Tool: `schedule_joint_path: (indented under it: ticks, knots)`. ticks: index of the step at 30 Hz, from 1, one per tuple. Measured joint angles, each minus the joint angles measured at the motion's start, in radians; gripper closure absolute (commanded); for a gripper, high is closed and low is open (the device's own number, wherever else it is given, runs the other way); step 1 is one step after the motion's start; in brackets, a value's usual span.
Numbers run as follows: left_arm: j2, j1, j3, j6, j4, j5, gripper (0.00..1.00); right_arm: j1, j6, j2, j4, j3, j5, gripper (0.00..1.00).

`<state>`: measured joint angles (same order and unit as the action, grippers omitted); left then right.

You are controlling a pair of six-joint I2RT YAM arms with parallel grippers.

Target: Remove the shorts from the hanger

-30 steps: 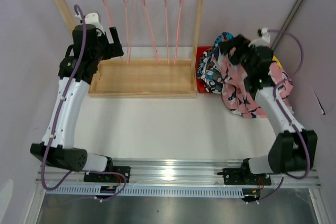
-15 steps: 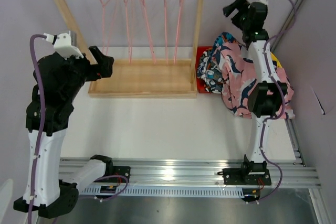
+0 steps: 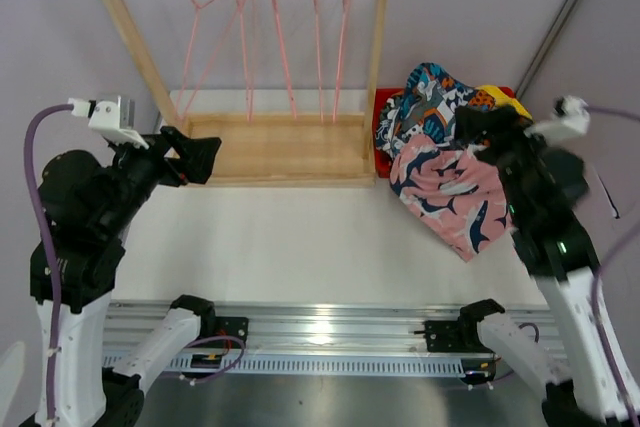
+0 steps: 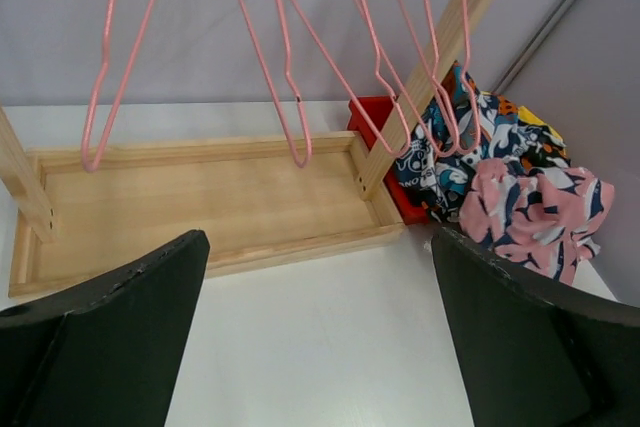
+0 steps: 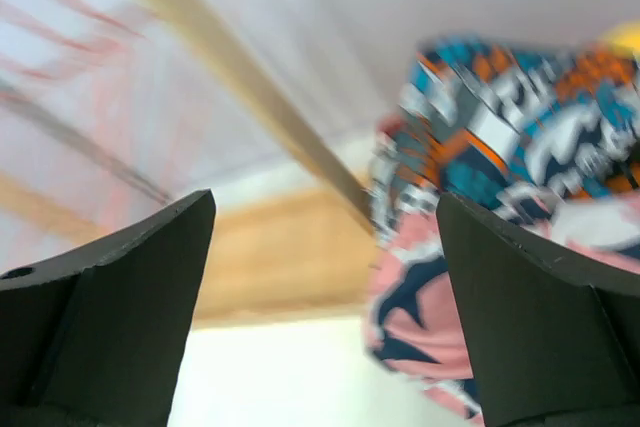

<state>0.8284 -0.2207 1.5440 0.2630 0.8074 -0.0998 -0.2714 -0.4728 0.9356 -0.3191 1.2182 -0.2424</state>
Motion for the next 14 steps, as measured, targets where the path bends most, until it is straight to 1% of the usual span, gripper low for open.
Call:
schedule_joint_path:
  ticks: [2, 4, 7, 14]
  knots:
    - [-0.030, 0.000, -0.021, 0.000, -0.024, -0.019, 0.01, -0.048, 0.005, -0.201, 0.005, -0.035, -0.001, 0.00]
    - [-0.049, 0.000, -0.051, 0.001, -0.046, -0.035, 0.01, -0.064, 0.004, -0.329, -0.013, -0.044, -0.013, 0.00]
    - [-0.056, 0.000, -0.098, 0.008, -0.065, -0.050, 0.01, -0.067, 0.002, -0.396, -0.097, -0.044, -0.024, 0.00]
    - [-0.062, 0.000, -0.122, 0.008, -0.063, -0.061, 0.01, -0.068, -0.001, -0.405, -0.340, -0.023, -0.011, 0.00]
